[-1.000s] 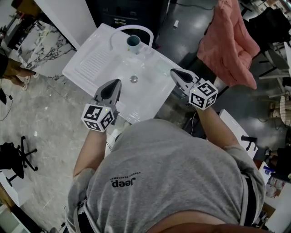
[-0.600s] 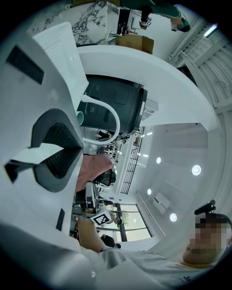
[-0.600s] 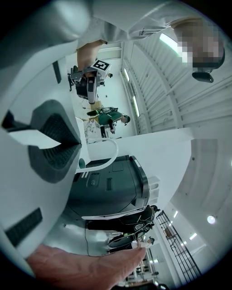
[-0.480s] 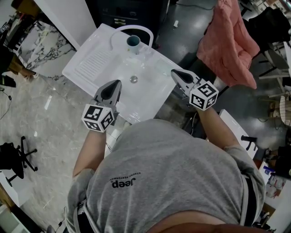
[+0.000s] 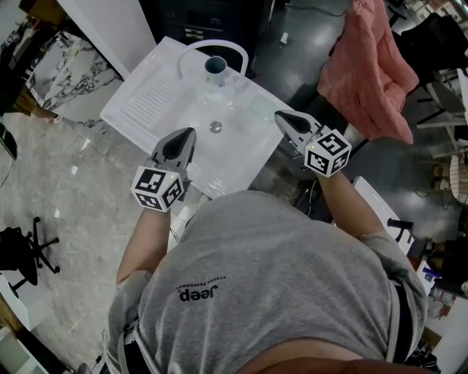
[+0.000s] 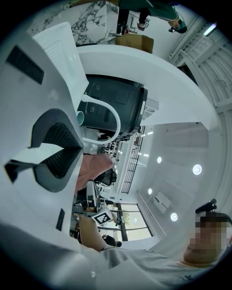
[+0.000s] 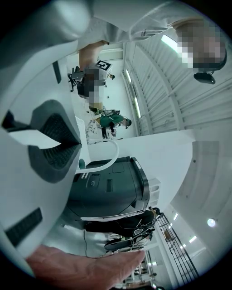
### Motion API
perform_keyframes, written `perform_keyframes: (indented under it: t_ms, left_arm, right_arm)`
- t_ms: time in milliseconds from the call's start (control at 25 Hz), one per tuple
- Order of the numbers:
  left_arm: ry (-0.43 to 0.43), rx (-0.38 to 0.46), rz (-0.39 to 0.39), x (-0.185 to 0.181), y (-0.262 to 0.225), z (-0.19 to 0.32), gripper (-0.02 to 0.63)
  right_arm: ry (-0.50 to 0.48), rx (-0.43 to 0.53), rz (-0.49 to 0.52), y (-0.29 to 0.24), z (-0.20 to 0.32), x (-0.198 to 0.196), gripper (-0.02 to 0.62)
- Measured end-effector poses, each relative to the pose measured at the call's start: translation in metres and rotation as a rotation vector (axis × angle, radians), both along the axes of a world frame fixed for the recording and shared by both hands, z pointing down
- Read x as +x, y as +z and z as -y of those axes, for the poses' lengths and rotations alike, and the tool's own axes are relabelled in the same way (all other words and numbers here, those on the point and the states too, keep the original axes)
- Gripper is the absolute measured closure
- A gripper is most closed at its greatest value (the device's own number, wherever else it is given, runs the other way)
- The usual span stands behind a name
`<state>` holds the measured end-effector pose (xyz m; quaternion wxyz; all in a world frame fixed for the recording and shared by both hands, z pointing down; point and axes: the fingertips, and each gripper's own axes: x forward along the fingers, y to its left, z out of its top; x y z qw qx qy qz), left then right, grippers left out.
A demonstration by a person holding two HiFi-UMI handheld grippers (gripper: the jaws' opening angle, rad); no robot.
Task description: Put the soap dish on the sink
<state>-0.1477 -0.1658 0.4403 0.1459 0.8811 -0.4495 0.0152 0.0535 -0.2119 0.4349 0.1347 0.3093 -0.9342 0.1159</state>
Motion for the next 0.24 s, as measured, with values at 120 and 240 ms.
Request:
perform_keyframes:
  t_ms: [120,240]
  left_arm:
    - [0.002,0.001,0.0,0.0008,-0.0004,0.0003,0.591]
    - [0.003,0.003,-0.001,0.0001,-0.0017,0.0008,0.591]
  right_arm:
    - [0.0,0.001,0.0,-0.0006,0.0009,0.0,0.543]
    - [0.0,0.004,0.0,-0.0024,0.0017,-0.0007,0.543]
